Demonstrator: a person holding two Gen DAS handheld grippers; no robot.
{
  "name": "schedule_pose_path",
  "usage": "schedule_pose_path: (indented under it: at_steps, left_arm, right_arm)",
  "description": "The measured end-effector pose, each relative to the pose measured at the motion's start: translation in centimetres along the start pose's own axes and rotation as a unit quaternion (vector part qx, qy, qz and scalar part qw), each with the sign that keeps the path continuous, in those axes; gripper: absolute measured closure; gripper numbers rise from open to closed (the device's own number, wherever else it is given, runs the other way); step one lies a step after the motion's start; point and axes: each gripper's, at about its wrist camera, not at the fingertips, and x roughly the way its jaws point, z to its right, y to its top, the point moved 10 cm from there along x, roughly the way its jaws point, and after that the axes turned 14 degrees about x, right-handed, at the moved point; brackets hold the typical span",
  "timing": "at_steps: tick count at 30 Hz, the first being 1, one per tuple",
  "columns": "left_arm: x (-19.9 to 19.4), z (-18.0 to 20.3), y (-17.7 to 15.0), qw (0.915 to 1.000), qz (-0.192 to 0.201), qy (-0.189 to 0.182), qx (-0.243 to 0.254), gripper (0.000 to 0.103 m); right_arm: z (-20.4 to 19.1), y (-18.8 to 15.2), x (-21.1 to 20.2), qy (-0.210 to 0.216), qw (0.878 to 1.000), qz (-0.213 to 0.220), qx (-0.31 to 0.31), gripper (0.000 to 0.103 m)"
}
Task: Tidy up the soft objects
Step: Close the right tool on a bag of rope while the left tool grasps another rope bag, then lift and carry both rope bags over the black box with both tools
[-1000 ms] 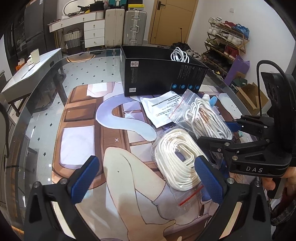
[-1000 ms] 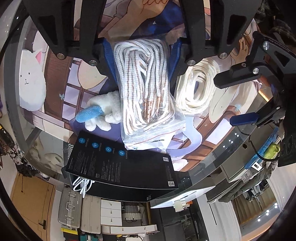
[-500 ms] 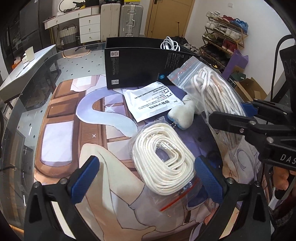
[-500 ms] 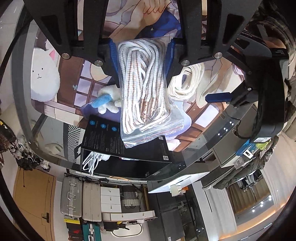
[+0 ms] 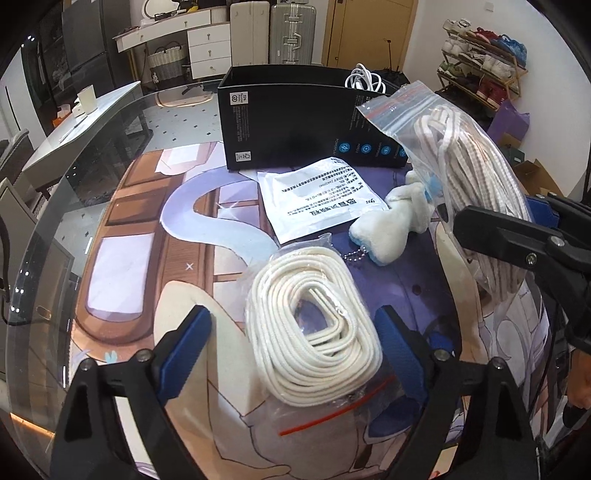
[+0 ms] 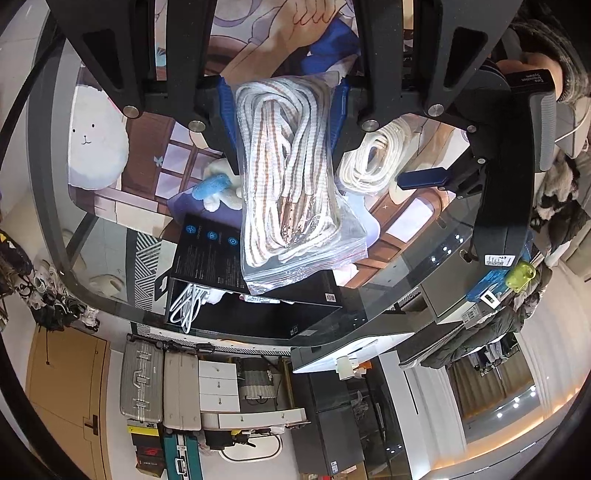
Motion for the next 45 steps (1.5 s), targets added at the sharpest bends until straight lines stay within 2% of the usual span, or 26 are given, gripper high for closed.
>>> schedule_pose_path:
  at_steps: [1, 3, 4, 15, 18, 25, 45]
  left_arm:
    - [-0.1, -0.1, -0.1, 1.0000, 0.000, 0.005, 0.002, 0.022]
    - [-0.3, -0.5, -0.1, 0.9999, 0.000, 0.013, 0.004, 0.037]
    - [-0.4, -0.7, -0.2, 0.9999, 0.001, 0.015, 0.002, 0.041]
    - [-0.8, -0.8, 0.1, 0.9995, 0.008, -0.014, 0.028, 0.067]
    - [-1.1, -0.5, 0.1, 0.9988, 0.019, -0.039, 0.023, 0.069]
    - [-1.5, -0.3, 0.2, 0.9976, 0.030, -0.054, 0.031, 0.071]
    - [-3.5, -3.0, 4.4, 0.9960, 0.068, -0.037, 0.044, 0.071]
  right_arm:
    - [0.0, 0.0, 0.0, 0.001, 1.000, 0.001, 0.000, 0.061]
    - [-0.2, 0.1, 0.0, 0.003, 1.000, 0.001, 0.000, 0.061]
    - [-0.2, 0.1, 0.0, 0.003, 1.000, 0.002, -0.001, 0.061]
    - [0.3, 0.4, -0.3, -0.015, 1.000, 0.010, 0.011, 0.061]
    - [0.5, 0.6, -0.5, -0.020, 1.000, 0.017, 0.016, 0.061]
    - [1.3, 1.3, -0.7, -0.030, 0.999, 0.021, 0.022, 0.061]
    - [2.3, 3.1, -0.5, -0.046, 0.998, 0.025, 0.026, 0.061]
